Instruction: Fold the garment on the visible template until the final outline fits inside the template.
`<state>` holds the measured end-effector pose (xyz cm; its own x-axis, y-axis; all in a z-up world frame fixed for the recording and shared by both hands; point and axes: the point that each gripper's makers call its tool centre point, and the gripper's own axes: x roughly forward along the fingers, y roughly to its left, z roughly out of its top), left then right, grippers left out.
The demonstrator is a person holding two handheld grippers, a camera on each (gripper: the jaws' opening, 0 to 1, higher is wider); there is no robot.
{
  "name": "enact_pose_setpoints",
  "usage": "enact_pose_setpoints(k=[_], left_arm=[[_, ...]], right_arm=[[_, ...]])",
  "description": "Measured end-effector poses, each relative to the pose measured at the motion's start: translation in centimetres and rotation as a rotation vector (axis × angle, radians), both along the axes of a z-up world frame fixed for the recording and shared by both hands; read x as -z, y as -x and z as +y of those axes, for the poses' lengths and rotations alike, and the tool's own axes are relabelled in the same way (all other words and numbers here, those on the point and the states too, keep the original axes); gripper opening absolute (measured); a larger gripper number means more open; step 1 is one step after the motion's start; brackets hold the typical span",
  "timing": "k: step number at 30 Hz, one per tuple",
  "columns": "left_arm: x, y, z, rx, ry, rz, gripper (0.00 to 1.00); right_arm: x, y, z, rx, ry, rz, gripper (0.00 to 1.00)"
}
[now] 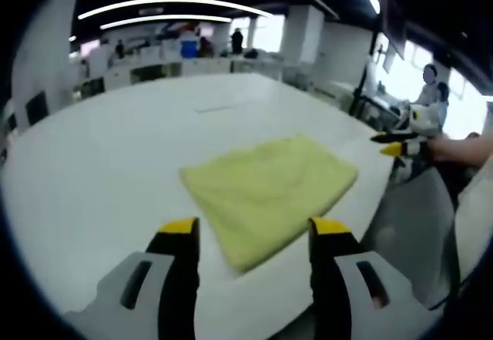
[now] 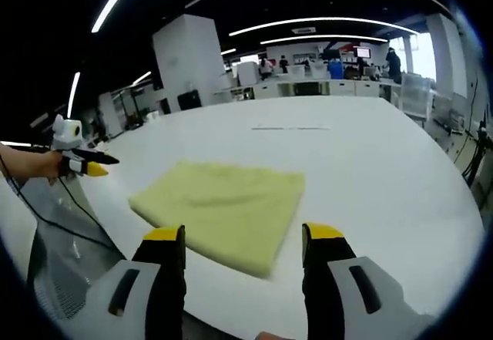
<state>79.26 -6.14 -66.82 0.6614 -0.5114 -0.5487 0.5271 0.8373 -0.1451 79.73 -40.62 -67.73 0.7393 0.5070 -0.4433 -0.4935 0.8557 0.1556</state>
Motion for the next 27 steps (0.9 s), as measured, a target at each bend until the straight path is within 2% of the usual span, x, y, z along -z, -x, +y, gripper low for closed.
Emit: enact_pose_setpoints(k=[27], left_arm=[[0.2,1.0,1.6,-0.062,0.015,-0.007,0.53]], right_arm=[[-0.1,-0.1,0.9,-0.031,-0.001,-0.005,0.62]])
